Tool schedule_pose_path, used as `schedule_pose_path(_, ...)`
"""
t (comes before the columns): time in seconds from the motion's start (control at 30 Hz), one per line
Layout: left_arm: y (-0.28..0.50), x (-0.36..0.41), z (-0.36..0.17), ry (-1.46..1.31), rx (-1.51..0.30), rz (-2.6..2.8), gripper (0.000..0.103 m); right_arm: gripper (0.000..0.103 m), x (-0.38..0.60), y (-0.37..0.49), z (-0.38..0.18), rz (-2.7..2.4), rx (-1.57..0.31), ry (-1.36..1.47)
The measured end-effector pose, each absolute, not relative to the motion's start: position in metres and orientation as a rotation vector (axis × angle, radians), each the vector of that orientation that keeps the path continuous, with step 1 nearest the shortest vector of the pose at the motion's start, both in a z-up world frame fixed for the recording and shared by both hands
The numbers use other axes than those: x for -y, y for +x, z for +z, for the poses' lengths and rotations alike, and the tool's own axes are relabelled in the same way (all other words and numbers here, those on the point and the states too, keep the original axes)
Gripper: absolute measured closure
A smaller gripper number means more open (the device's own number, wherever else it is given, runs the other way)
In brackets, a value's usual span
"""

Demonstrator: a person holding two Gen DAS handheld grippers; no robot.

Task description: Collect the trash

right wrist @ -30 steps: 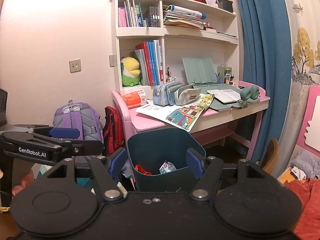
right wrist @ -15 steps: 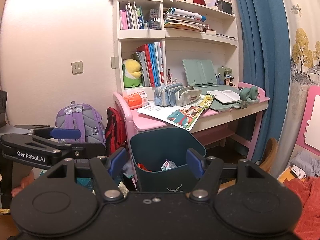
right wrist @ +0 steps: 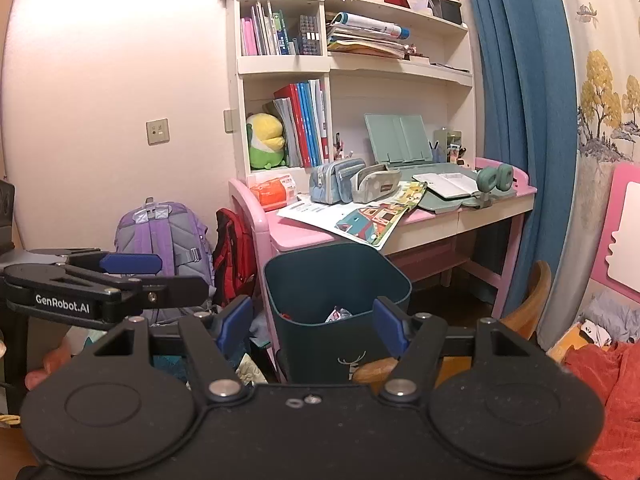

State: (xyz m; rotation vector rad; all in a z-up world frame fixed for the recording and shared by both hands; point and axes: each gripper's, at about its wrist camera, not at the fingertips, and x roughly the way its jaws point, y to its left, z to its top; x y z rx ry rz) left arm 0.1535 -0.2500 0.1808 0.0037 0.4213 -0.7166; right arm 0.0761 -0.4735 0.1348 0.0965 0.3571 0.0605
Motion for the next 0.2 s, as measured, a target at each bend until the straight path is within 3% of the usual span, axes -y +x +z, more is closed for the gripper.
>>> schedule_pose_path(0.2, 0.1516, 0.2461, 0.1751, -0.009, -0.426, -0.705, 0.000, 0.037, 0.4702, 0.0698, 0.1306, 0.056, -0.365, 0.101)
